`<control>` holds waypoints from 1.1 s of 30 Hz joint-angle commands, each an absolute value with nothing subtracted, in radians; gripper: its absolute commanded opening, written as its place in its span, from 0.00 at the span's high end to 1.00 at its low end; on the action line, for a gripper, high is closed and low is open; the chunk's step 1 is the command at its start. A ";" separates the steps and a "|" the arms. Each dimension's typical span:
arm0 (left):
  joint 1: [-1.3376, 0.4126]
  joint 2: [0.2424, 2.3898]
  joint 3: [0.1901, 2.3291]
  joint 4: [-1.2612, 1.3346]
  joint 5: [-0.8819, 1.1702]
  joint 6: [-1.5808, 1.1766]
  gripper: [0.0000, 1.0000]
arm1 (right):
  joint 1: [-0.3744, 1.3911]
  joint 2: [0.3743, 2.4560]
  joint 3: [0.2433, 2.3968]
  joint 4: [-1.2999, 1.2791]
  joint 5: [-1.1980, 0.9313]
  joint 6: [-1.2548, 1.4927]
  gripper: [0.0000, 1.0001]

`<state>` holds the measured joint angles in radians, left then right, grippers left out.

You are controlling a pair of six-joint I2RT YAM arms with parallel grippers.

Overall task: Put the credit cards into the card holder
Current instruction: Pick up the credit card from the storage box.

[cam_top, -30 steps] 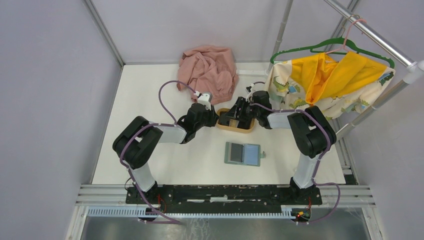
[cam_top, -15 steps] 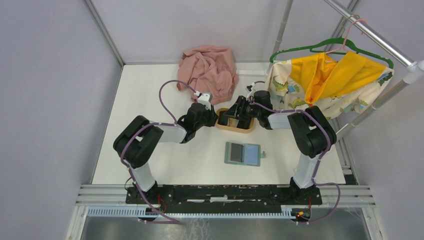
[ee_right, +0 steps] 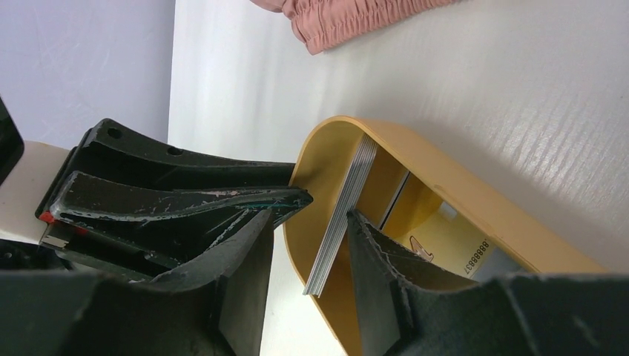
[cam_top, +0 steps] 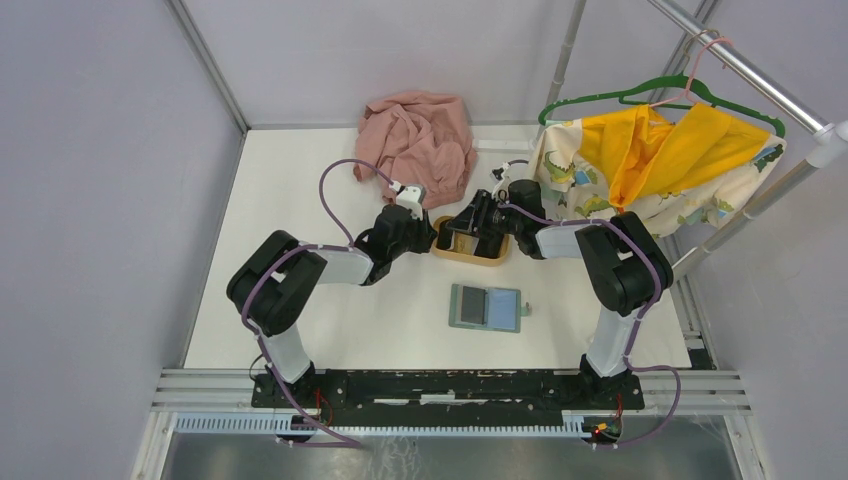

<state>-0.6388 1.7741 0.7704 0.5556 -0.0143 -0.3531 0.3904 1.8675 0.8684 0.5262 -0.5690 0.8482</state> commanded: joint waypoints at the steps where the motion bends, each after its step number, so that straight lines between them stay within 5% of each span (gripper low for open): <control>1: -0.650 1.786 0.808 0.601 0.072 -0.321 0.73 | 0.405 1.894 0.870 0.544 -0.597 0.842 0.53; 33: -0.650 1.772 0.790 0.627 0.082 -0.319 0.72 | 0.397 1.884 0.936 0.467 -0.638 0.726 0.53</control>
